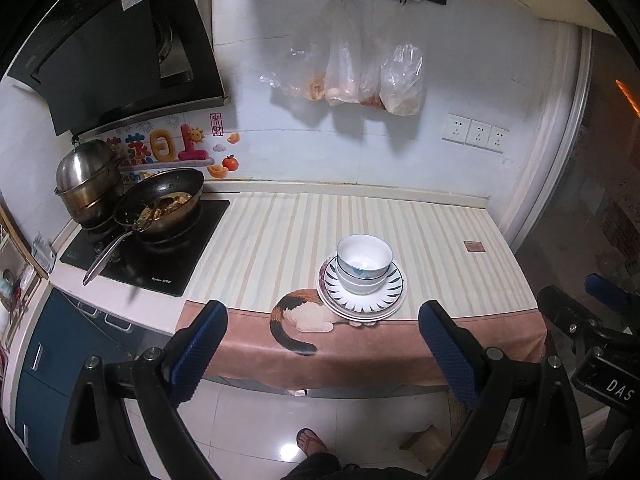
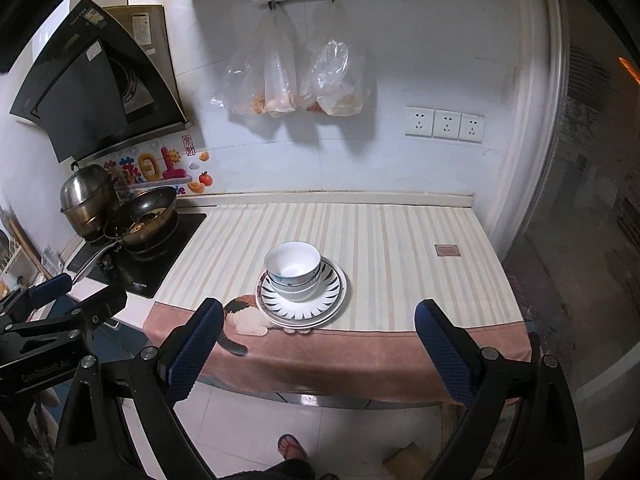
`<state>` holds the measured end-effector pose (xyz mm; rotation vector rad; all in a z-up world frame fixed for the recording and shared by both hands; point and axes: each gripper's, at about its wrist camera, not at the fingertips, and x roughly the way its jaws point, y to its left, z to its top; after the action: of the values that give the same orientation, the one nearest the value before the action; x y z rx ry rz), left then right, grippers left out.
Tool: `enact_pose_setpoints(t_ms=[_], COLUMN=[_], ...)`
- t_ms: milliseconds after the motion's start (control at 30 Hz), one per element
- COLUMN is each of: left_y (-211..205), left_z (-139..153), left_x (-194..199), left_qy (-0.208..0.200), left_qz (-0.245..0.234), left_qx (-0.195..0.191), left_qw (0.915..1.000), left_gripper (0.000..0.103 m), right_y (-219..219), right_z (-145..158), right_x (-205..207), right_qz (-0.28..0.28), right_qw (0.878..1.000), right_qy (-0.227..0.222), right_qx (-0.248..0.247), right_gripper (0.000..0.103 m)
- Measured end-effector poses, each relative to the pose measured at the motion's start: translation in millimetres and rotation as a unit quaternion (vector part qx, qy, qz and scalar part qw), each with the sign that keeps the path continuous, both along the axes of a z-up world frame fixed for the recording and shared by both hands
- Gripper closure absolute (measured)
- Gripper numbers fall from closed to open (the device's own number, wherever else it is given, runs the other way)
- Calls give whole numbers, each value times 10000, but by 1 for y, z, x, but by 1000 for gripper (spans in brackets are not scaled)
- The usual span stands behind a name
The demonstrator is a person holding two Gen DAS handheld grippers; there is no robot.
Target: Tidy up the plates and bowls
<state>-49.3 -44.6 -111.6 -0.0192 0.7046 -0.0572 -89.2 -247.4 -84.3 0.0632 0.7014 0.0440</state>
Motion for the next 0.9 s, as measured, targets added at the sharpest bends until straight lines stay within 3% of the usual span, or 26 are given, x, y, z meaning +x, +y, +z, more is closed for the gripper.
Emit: enact_pose_setpoints(t_ms=[900], left_y=[3], left_z=[1], left_x=[-10], left_qy=[-6], left_qz=[62], left_qx=[19], left_qw=[10000], left_gripper=[5], right_y=[-6], right_z=[4], right_x=[1], right_qz=[154], right_qw=[9998], right_qy=[-33], right_qx=[-81], right_gripper=[4])
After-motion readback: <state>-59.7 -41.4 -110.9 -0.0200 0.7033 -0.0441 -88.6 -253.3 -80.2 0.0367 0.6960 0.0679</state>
